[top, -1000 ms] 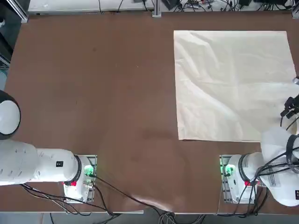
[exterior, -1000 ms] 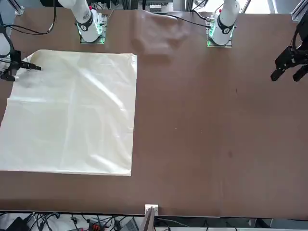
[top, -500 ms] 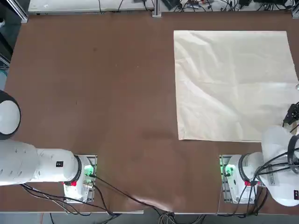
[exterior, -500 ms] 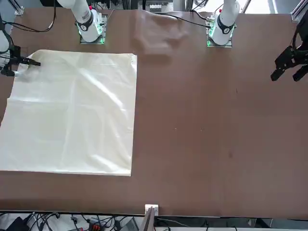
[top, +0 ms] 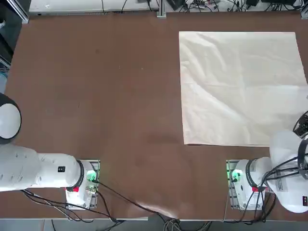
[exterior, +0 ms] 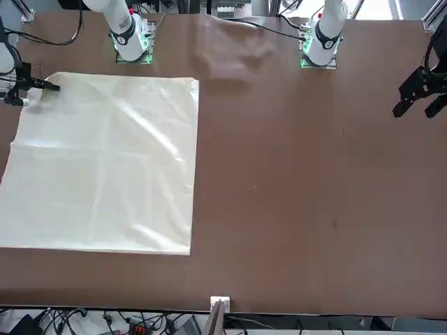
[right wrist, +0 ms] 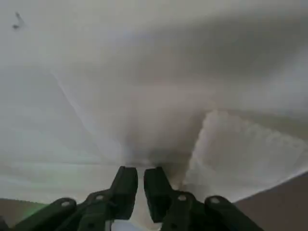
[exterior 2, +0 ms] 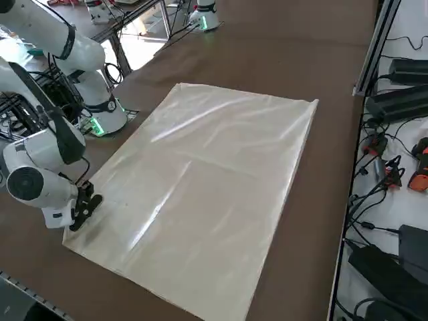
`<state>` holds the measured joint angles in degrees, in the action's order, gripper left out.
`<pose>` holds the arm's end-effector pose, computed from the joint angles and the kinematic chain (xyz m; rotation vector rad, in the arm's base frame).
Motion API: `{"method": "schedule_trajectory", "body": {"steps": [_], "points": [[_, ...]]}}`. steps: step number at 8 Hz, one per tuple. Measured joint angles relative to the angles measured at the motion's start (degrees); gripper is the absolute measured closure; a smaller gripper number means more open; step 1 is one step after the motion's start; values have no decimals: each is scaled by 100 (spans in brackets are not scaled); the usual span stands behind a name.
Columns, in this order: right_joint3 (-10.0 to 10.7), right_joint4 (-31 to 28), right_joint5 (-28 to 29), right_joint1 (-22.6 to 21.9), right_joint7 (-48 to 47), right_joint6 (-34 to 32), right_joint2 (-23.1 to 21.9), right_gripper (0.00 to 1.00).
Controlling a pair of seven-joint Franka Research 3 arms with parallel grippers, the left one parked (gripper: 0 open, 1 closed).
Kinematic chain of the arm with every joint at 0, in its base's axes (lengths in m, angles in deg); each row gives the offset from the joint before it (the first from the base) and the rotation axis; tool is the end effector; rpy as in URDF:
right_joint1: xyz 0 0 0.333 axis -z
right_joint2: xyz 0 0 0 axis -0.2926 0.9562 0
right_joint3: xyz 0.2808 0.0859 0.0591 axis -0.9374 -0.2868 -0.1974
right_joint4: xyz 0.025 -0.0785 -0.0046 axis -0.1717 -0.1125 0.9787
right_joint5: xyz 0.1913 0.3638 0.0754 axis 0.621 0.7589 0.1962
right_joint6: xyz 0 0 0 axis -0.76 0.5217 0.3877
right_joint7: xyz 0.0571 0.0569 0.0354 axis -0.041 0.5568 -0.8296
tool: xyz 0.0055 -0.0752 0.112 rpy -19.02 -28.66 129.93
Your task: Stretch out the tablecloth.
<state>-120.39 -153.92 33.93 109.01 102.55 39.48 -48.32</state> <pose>0.2602 -0.4432 0.1106 -2.8197 0.2556 0.5931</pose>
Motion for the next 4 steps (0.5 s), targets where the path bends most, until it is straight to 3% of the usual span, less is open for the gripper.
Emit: {"method": "schedule_trajectory", "body": {"steps": [3, 4], "points": [[483, 368, -14, 49, 658, -62, 0, 80], [538, 548, -24, 112, 829, -276, -2, 80]]}}
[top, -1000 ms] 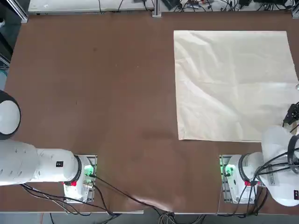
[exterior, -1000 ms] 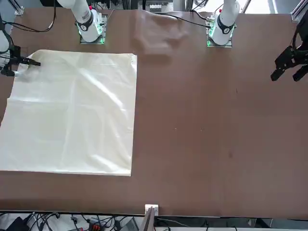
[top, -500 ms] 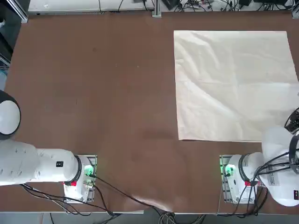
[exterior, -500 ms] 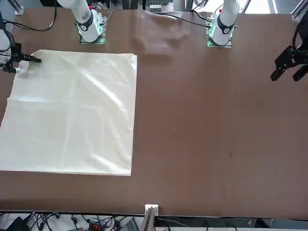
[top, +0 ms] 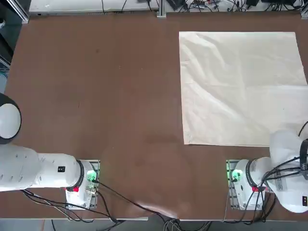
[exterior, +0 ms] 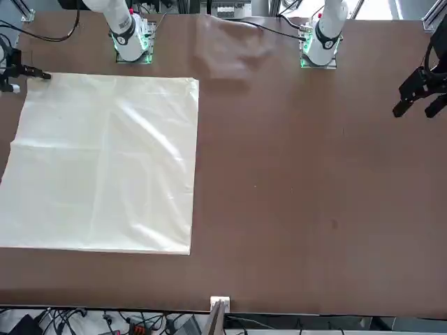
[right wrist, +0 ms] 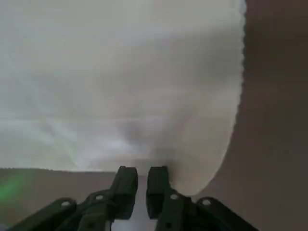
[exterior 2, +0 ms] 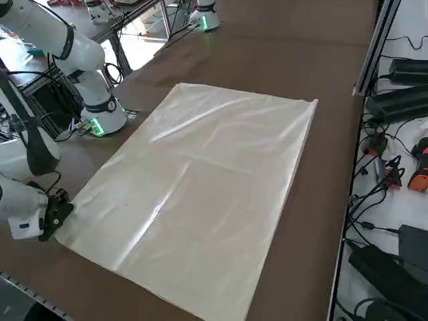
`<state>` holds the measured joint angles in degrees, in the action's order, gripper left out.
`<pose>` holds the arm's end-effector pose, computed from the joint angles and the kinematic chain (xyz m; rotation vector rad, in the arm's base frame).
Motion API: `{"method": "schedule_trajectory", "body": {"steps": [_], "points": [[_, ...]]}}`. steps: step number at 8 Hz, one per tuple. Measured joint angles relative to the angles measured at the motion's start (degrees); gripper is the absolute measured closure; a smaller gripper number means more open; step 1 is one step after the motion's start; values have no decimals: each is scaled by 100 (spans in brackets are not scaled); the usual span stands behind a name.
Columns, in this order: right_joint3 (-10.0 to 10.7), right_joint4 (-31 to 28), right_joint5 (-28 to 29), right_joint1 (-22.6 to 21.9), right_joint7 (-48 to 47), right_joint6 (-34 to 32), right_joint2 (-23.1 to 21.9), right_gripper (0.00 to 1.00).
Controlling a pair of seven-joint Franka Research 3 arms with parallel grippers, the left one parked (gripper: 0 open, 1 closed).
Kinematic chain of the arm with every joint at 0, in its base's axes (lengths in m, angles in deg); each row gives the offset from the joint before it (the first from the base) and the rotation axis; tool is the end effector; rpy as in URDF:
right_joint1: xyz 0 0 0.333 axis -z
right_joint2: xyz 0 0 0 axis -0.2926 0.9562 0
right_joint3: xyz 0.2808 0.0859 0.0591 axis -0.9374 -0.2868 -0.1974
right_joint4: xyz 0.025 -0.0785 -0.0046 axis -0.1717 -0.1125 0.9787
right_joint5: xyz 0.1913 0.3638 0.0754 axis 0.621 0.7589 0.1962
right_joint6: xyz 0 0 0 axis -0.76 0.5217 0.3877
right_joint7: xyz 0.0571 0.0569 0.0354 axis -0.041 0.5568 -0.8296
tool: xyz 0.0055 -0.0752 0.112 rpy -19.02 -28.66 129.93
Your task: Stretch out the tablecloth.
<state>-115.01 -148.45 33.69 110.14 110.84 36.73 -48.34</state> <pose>0.2068 -0.5032 0.1276 -2.8171 0.2511 0.6028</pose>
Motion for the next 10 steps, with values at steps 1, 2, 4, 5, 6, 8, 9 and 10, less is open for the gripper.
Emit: {"method": "schedule_trajectory", "body": {"steps": [1, 2, 4, 5, 6, 8, 9, 10], "points": [[-40, 286, -4, 21, 123, -444, -8, 80], [-208, 683, -4, -1, 179, -1046, -18, 80], [-677, 1332, -2, -162, 192, -1886, -81, 80], [-934, 1526, -1, -238, 190, -2132, -115, 79], [-1243, 1689, 1, -274, 182, -2318, -134, 78], [-2107, 1951, 8, -298, -32, -2523, -165, 77], [-2608, 2015, 13, -313, -368, -2575, -209, 63], [-3097, 2027, 62, -328, -743, -2629, -269, 47]]}}
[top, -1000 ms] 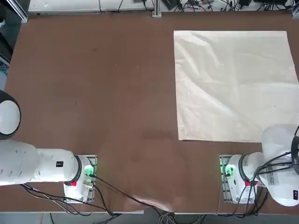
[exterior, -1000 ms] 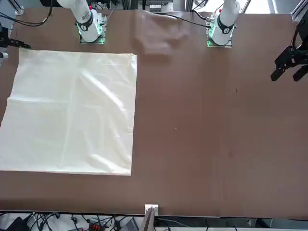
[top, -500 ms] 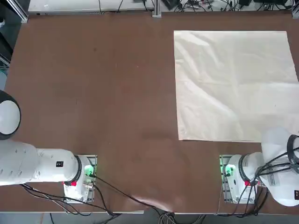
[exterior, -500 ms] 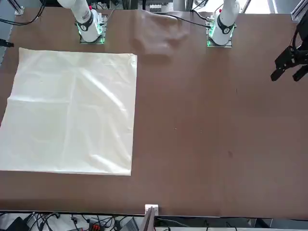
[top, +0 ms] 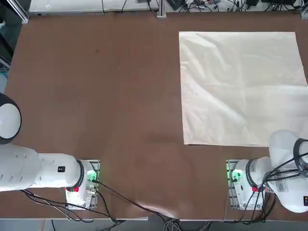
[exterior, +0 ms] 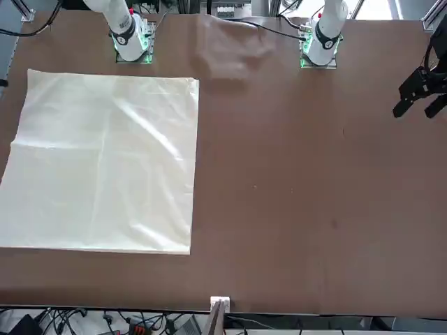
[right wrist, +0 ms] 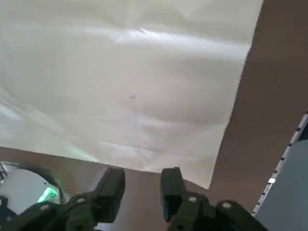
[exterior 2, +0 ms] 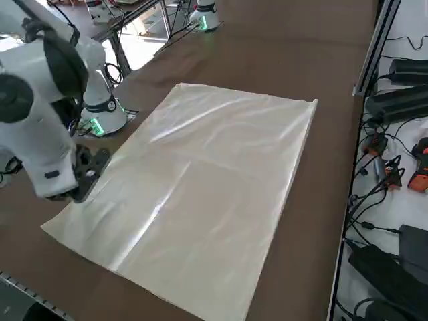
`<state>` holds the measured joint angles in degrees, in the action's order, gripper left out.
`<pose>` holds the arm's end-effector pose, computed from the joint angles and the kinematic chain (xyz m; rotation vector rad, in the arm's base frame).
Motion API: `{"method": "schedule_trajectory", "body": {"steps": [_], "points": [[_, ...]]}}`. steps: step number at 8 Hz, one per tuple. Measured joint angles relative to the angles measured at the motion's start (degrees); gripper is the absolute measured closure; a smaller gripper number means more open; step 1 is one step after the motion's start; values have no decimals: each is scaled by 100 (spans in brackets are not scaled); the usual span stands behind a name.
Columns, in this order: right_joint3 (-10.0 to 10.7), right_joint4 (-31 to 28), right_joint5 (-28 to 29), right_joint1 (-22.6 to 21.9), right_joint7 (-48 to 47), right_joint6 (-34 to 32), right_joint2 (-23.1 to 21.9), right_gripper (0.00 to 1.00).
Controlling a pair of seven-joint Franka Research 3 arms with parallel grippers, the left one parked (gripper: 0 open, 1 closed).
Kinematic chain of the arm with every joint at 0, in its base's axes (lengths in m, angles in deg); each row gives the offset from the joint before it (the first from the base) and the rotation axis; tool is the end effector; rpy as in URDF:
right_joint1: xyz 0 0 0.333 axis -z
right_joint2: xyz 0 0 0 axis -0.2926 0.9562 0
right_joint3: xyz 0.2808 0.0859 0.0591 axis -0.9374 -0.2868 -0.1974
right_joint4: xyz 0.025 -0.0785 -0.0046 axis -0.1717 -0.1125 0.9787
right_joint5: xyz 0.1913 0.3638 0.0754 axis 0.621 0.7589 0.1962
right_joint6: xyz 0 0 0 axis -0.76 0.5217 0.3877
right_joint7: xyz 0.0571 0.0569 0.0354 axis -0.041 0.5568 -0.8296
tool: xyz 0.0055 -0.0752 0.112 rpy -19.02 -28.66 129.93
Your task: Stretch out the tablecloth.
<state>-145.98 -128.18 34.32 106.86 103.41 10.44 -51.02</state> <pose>0.4541 -0.4071 0.3631 -2.9820 -0.0979 0.5532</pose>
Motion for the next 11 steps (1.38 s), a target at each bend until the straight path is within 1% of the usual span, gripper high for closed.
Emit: {"method": "schedule_trajectory", "body": {"steps": [1, 2, 3, 5, 6, 7, 8, 11], "points": [[-433, -1, 143, -11, -332, -36, -43, 26], [-815, 24, 287, -12, -657, -36, -63, 9], [-1210, 119, 363, -3, -1038, -37, -70, 1], [-2096, 274, 405, 12, -2043, -67, -91, 0], [-2501, 287, 406, 9, -2485, -79, -109, 0], [-2771, 289, 406, 6, -2759, -85, -132, 0], [-2888, 290, 406, 0, -2872, -87, -147, 0], [-2899, 290, 406, 4, -2879, -88, -87, 0]]}}
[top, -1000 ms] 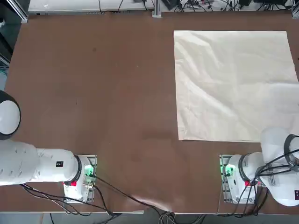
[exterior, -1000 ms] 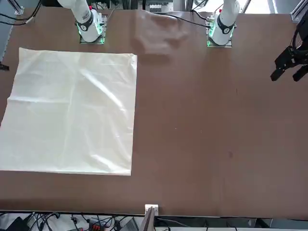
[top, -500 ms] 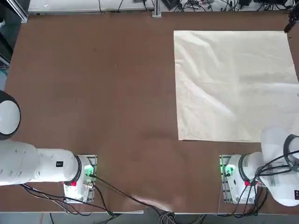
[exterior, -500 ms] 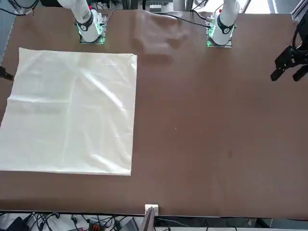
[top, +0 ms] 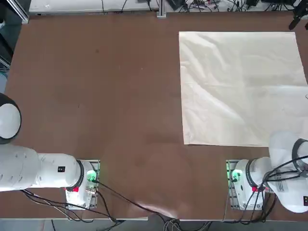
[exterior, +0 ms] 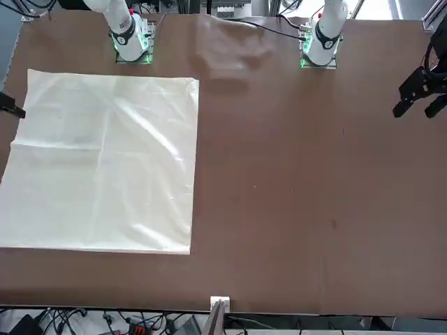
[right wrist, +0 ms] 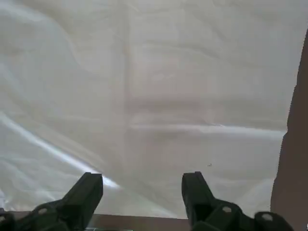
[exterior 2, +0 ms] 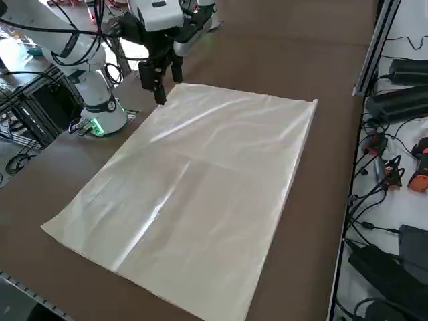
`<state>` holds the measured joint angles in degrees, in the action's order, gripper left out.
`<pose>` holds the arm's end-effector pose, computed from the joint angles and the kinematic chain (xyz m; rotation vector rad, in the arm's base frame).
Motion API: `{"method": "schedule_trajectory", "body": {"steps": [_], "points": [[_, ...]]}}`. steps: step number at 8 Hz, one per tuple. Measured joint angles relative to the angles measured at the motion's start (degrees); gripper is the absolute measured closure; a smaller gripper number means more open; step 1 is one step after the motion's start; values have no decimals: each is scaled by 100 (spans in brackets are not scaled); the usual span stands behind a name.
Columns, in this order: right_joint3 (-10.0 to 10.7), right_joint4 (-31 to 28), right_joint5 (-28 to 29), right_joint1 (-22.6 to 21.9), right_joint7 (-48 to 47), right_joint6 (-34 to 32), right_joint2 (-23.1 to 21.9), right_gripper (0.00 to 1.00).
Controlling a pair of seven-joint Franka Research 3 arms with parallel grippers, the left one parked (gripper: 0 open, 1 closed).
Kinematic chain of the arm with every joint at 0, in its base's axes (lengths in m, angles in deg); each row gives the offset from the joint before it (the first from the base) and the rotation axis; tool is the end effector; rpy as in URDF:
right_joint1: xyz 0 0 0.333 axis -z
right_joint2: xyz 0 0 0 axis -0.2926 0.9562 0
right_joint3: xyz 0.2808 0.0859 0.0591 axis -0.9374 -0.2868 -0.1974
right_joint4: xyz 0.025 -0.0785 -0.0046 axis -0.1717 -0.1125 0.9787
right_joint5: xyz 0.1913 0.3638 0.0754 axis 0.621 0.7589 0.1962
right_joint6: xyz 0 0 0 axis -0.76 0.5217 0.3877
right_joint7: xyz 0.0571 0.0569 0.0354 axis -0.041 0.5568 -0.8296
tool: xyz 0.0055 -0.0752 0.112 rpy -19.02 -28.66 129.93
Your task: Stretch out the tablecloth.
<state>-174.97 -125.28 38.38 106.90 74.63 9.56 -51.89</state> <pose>0.5667 -0.1729 0.5085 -3.1017 0.0154 0.1842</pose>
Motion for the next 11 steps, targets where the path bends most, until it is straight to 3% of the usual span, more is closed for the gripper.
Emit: {"method": "schedule_trajectory", "body": {"steps": [5, 6, 7, 9, 11], "points": [[-4, 8, 0, -66, 6, 3, 17, 0], [97, 45, 0, -254, 6, 3, -12, 0], [358, 171, 0, -580, 6, 5, -58, 0], [1161, 595, 1, -1534, 6, -17, -171, 0], [2197, 993, 262, -2578, 6, -113, -418, 0]]}}
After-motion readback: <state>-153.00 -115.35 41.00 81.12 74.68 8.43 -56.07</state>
